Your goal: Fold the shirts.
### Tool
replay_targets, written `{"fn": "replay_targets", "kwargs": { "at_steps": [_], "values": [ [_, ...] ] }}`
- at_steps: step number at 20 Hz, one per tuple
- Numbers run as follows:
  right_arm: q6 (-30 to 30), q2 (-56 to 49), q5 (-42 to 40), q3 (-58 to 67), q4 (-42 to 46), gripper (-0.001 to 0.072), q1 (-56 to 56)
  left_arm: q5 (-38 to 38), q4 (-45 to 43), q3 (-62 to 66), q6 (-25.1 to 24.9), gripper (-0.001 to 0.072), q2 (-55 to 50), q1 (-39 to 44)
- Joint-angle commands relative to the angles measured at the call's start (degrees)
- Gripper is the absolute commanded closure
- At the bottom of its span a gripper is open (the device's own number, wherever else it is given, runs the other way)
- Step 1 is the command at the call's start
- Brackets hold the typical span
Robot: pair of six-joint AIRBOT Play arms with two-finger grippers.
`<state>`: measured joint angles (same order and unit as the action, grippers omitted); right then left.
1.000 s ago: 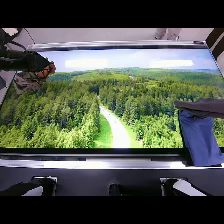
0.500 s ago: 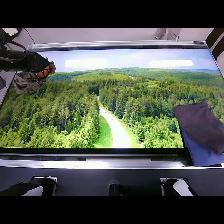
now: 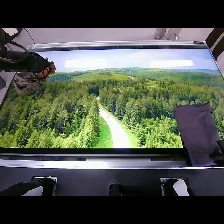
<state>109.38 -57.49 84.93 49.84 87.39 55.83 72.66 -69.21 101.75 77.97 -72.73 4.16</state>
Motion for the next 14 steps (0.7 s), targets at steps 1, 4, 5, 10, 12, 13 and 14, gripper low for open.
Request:
{"fn": "replay_targets", "kwargs": {
  "at_steps": [1,4,5,10,12,13,14],
  "values": [
    [-0.1,0.2,-1.7,0.2,1.5,0.0095,0.0,0.0,0.0,0.0,0.0,0.0674,0.0,0.0],
    [-7.3,0.2,-4.7,11.4,3.3,0.0071,0.0,0.7,2.5,2.4,0.7,0.0675,0.6,0.0],
    [-9.6,0.2,-9.2,18.3,2.3,0.0067,-0.1,0.4,3.4,5.0,0.6,0.0675,0.7,0.0],
    [-18.8,0.2,-33.4,42.0,-13.9,0.0077,-19.4,-8.3,-17.5,13.1,8.7,0.0678,-2.9,1.0],
    [-16.7,-1.0,-30.6,41.4,-14.2,0.0078,-35.3,-1.3,-26.4,11.6,11.1,0.0640,-7.1,2.1],
    [-14.5,-2.7,-26.2,40.5,-11.8,0.0078,-42.8,5.4,-27.2,10.0,12.3,0.0416,-9.2,2.1],
    [-11.1,-5.5,-19.8,39.4,-8.3,0.0078,-49.9,13.7,-25.9,6.7,14.1,0.0099,-11.0,1.9]
  ]
}}
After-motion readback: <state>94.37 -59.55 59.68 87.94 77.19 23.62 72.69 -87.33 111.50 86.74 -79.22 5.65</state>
